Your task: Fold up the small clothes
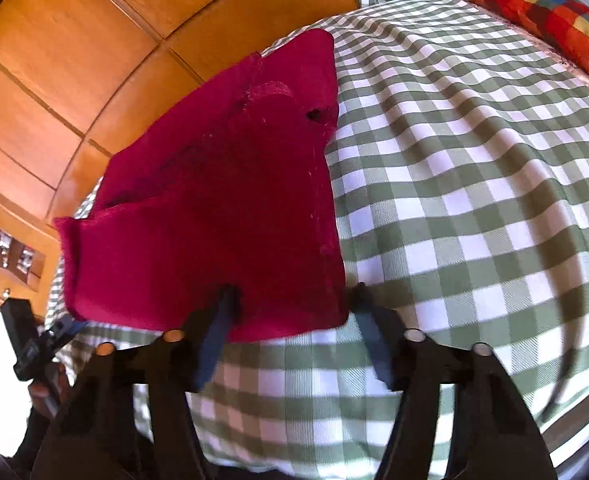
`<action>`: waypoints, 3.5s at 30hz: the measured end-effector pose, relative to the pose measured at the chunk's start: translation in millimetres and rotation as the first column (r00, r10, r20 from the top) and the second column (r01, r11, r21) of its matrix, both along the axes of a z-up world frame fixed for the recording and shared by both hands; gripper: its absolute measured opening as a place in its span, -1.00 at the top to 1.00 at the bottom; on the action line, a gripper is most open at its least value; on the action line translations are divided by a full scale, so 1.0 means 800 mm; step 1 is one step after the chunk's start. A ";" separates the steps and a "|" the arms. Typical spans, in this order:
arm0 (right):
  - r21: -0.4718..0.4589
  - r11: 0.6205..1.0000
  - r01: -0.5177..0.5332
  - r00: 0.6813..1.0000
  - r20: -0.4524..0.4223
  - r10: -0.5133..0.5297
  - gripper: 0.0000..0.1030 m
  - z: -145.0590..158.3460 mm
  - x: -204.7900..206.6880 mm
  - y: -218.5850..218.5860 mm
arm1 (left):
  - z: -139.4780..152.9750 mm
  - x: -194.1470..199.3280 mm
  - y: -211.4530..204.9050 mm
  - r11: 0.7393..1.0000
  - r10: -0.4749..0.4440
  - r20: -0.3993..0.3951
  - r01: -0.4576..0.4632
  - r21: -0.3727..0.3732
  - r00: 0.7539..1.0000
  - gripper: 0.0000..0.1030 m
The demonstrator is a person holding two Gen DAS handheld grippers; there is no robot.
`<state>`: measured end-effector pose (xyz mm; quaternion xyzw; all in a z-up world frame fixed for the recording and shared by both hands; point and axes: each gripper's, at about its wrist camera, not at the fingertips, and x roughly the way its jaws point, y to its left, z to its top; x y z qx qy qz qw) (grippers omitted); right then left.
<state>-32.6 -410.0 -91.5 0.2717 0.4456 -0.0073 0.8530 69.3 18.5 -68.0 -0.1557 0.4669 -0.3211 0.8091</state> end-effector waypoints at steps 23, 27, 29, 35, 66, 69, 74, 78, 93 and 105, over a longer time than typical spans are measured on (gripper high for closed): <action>-0.035 0.997 -0.067 0.996 -0.058 0.065 0.65 0.011 -0.090 0.024 | -0.016 -0.065 0.094 0.959 -0.107 -0.112 0.073 -0.272 0.988 0.74; -0.057 0.995 -0.078 0.994 -0.081 0.073 0.65 0.007 -0.088 0.024 | -0.042 -0.073 0.115 0.971 -0.014 -0.189 -0.032 -0.238 0.982 0.38; -0.086 0.991 -0.104 0.991 -0.092 0.096 0.62 0.009 -0.083 0.028 | -0.044 -0.072 0.140 0.961 0.051 -0.205 -0.104 -0.255 0.977 0.34; -0.140 0.982 -0.123 0.990 -0.091 0.111 0.01 0.032 -0.070 0.027 | -0.016 -0.074 0.182 0.952 0.211 -0.161 -0.240 -0.190 0.964 -0.07; -0.219 0.950 -0.225 0.973 -0.108 0.205 -0.19 0.051 0.079 0.086 | 0.041 -0.005 0.095 0.924 0.313 0.090 -0.325 0.200 0.945 -0.80; -0.210 0.951 -0.225 0.974 -0.087 0.211 -0.19 0.056 0.071 0.087 | 0.047 -0.008 0.098 0.917 0.324 0.098 -0.338 0.213 0.941 -0.80; -0.200 0.954 -0.221 0.975 -0.066 0.212 -0.33 0.062 0.055 0.072 | 0.050 -0.009 0.094 0.905 0.352 0.096 -0.365 0.218 0.931 -0.77; -0.186 0.962 -0.202 0.979 -0.047 0.196 -0.33 0.057 0.037 0.061 | 0.046 -0.011 0.089 0.919 0.340 0.062 -0.346 0.192 0.938 -0.54; -0.109 0.980 -0.166 0.986 -0.051 0.161 -0.33 0.036 0.011 0.033 | 0.054 -0.027 0.096 0.901 0.361 0.132 -0.381 0.205 0.923 -0.78; -0.113 0.985 -0.130 0.991 -0.002 0.131 -0.33 0.051 -0.008 0.030 | 0.053 -0.029 0.103 0.953 0.275 0.067 -0.281 0.116 0.959 -0.52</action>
